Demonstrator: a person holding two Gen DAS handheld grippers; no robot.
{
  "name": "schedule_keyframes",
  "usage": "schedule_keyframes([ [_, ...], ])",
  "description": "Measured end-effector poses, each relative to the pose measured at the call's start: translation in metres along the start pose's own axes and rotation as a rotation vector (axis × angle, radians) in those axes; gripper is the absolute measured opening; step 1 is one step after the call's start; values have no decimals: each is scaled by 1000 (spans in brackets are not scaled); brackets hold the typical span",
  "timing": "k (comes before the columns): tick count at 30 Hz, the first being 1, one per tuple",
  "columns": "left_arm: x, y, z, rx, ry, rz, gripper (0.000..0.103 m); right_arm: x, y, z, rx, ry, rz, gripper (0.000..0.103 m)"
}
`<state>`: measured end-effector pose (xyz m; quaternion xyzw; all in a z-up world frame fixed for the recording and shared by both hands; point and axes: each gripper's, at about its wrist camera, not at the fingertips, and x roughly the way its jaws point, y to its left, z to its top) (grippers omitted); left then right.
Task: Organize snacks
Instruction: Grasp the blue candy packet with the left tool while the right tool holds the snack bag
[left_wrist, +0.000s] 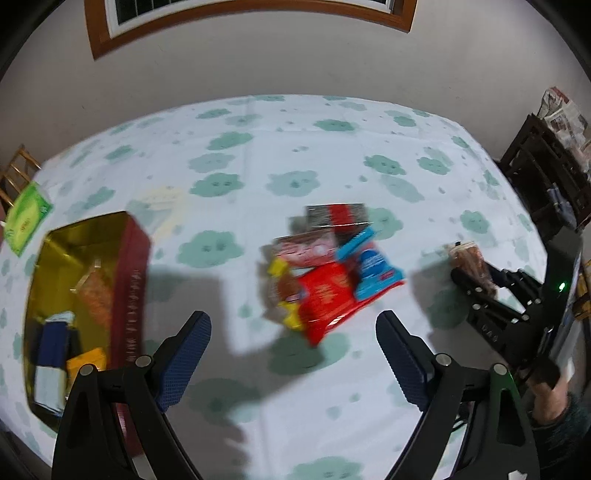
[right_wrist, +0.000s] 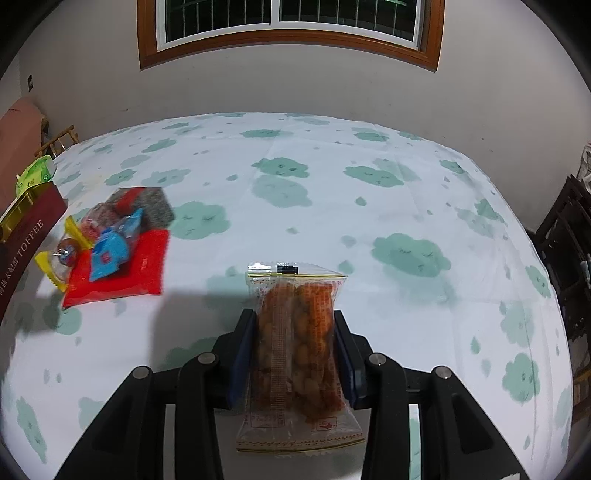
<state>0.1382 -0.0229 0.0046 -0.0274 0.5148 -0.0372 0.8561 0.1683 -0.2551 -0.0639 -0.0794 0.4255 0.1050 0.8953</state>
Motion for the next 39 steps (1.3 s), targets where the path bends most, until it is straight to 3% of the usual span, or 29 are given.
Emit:
schedule_keyframes([
  [4, 9, -13, 12, -47, 42, -38, 85, 1, -21, 0, 46, 2, 17, 40],
  [9, 28, -23, 27, -133, 124, -95, 67, 1, -18, 0, 34, 2, -4, 40],
  [17, 48, -34, 43, -186, 156, -113, 40, 1, -22, 0, 44, 2, 7, 41],
  [23, 64, -41, 47, -210, 178, -119, 39, 1, -20, 0, 43, 2, 6, 41],
  [29, 76, -47, 48, -185, 185, -89, 25, 1, -20, 0, 43, 1, 7, 41],
  [39, 71, -46, 41, -123, 175, -90, 21, 1, -20, 0, 43, 1, 6, 41],
])
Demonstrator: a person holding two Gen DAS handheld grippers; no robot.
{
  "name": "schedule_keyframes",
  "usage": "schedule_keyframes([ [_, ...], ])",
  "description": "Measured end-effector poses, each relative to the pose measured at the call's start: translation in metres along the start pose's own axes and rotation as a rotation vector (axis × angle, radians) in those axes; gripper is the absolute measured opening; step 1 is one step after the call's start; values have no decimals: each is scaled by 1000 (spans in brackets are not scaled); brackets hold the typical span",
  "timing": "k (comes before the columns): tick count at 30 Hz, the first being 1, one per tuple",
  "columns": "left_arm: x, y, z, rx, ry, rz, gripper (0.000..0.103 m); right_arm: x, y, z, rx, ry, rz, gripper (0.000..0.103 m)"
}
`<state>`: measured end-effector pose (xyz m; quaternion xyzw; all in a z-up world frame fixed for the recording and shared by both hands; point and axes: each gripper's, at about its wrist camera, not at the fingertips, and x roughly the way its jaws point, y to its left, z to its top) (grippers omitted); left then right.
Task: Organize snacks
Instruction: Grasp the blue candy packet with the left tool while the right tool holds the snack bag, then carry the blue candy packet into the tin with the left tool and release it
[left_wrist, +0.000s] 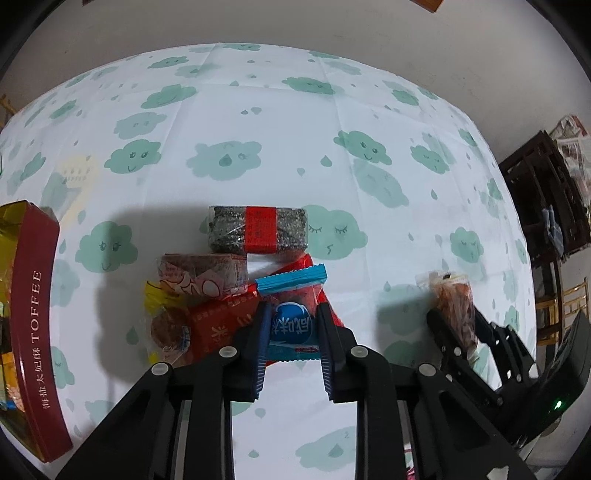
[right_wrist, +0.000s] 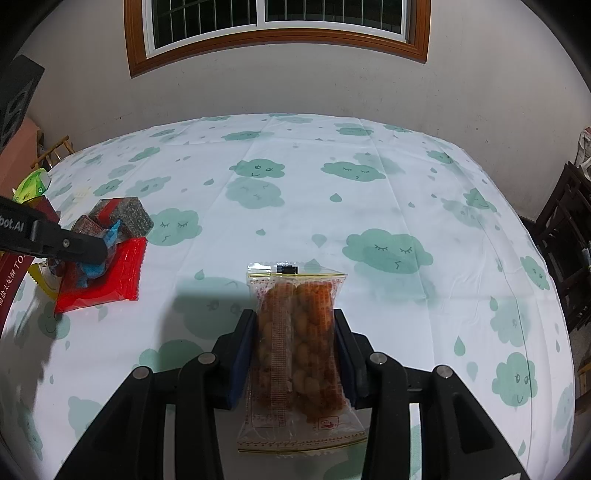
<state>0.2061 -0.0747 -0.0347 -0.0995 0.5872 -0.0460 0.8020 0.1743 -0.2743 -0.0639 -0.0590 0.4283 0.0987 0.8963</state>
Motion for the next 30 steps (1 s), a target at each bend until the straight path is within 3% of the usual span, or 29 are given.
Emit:
schedule_keyframes([
  [14, -12, -4, -19, 75, -3, 8, 21, 0, 0, 0, 0, 0, 0, 41],
  [30, -36, 3, -34, 88, -20, -14, 21, 0, -1, 0, -1, 0, 0, 41],
])
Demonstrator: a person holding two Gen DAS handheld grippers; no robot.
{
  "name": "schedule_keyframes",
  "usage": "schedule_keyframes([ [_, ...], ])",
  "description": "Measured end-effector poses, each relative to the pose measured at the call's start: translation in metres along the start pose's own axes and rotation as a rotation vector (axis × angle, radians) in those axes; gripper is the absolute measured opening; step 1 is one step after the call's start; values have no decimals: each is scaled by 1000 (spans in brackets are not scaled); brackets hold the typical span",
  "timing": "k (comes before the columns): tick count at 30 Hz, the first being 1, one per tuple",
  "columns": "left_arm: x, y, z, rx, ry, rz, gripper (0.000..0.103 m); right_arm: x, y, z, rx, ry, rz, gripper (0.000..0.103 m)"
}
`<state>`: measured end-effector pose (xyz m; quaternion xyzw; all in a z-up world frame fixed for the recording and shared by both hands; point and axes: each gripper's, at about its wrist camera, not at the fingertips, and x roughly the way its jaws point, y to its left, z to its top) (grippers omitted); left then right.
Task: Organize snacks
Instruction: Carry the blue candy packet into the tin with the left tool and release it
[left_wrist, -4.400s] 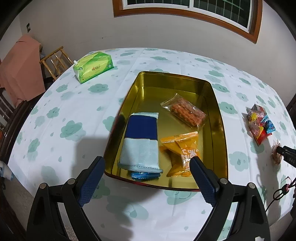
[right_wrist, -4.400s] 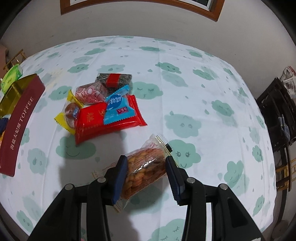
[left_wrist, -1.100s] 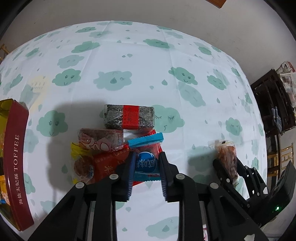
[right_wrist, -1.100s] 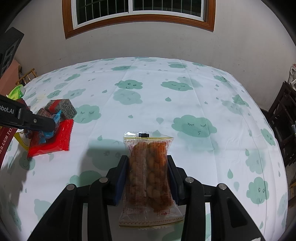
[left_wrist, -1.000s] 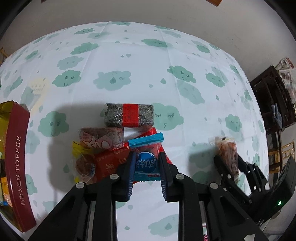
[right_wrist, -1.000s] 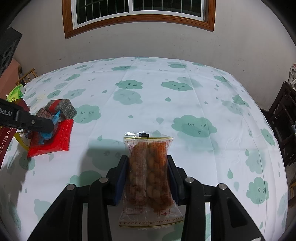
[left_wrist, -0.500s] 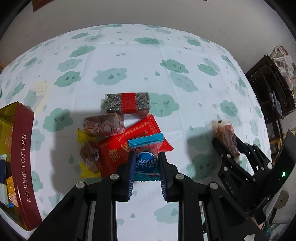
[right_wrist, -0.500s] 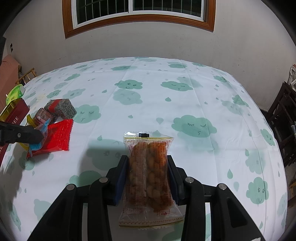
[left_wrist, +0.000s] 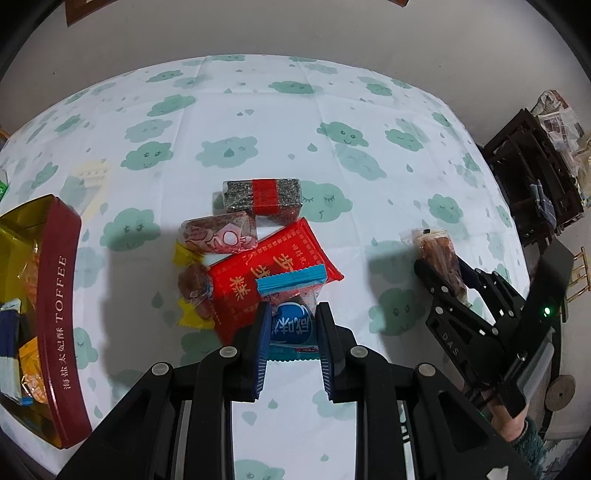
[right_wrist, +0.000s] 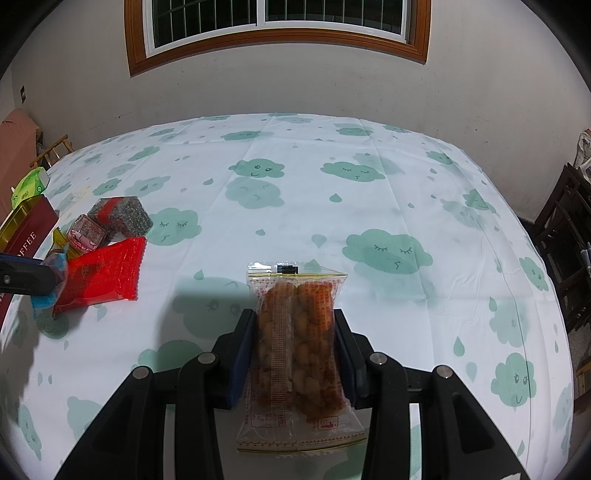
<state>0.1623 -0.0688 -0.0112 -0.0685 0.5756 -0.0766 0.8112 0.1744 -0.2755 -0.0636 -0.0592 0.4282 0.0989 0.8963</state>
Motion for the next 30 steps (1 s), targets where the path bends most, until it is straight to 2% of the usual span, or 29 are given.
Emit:
schedule_keyframes([
  [7, -22, 9, -5, -1, -27, -19, 21, 0, 2, 0, 0, 0, 0, 41],
  [18, -71, 57, -11, -55, -96, 5, 21, 0, 1, 1, -1, 0, -1, 41],
  [30, -103, 146, -15, -193, -154, 122, 21, 0, 2, 1, 0, 0, 0, 41],
])
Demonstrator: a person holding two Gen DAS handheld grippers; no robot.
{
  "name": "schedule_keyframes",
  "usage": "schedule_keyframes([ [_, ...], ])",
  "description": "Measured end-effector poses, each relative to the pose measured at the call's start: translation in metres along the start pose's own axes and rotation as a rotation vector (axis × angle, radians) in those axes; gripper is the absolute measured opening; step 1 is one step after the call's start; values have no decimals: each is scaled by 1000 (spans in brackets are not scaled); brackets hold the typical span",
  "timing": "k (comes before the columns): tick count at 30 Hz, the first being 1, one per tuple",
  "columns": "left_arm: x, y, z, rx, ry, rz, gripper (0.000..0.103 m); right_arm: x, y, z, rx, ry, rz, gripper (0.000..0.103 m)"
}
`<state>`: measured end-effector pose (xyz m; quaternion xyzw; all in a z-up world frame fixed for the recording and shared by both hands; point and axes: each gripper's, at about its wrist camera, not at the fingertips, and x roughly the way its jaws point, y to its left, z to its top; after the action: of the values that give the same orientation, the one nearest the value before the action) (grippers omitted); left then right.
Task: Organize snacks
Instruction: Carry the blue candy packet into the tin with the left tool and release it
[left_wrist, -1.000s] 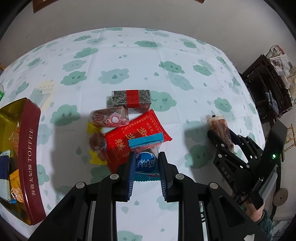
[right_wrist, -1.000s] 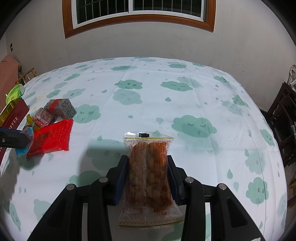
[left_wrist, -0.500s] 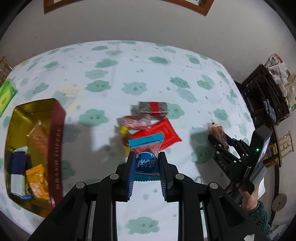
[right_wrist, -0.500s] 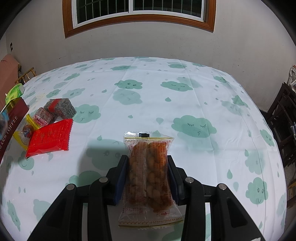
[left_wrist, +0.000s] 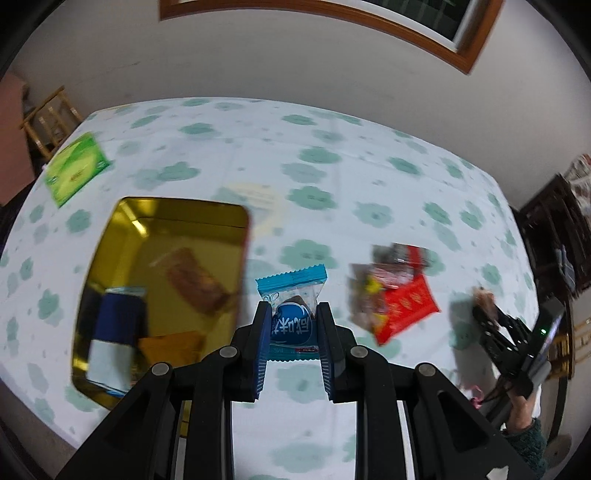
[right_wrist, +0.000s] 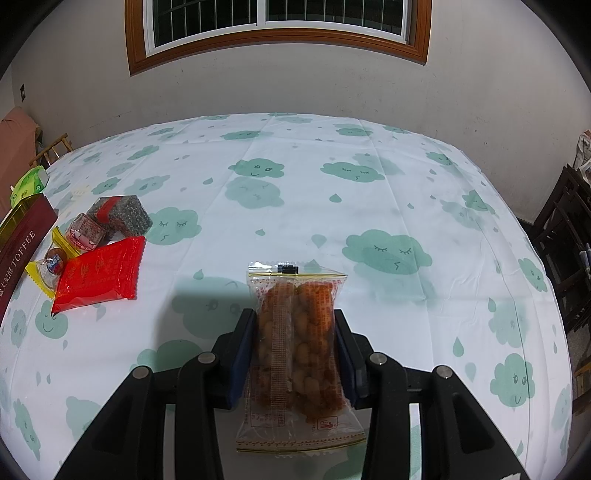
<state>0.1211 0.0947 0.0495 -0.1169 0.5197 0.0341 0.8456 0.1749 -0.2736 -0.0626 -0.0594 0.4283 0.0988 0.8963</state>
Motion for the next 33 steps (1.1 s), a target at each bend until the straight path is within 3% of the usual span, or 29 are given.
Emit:
schedule_keyframes([
  [11, 10, 59, -9, -71, 15, 84, 21, 0, -2, 1, -18, 2, 10, 40],
  [33, 30, 94, -18, -22, 22, 129, 21, 0, -1, 1, -80, -1, 45, 41],
])
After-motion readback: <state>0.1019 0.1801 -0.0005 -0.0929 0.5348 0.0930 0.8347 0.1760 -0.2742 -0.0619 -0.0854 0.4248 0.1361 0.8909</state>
